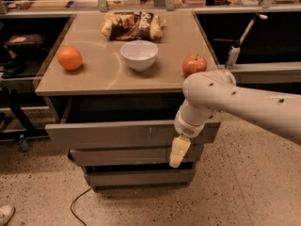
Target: Open top drawer
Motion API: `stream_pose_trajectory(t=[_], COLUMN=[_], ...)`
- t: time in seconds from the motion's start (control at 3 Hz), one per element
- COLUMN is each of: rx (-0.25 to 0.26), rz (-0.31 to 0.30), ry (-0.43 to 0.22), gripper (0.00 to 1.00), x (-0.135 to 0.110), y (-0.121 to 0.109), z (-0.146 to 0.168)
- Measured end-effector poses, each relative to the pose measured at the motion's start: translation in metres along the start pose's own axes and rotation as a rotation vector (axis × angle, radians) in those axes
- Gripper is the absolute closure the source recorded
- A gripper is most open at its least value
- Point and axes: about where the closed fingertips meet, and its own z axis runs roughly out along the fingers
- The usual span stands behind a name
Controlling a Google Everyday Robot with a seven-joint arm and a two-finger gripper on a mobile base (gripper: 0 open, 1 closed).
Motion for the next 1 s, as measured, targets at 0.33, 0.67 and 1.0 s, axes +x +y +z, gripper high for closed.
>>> stream_pose_trajectory(t=[0.33,0.67,1.0], rx=[-0.082,-0.082,-0.1], rz=[-0.008,-0.009,-0.017], ry=[0.007,0.008,0.023], gripper=[0.0,0.0,0.0], x=[0.0189,0.0188,0.0182], y=[0.0468,0.0469,0.0512], z=[-0.0145,-0.0143,-0.006])
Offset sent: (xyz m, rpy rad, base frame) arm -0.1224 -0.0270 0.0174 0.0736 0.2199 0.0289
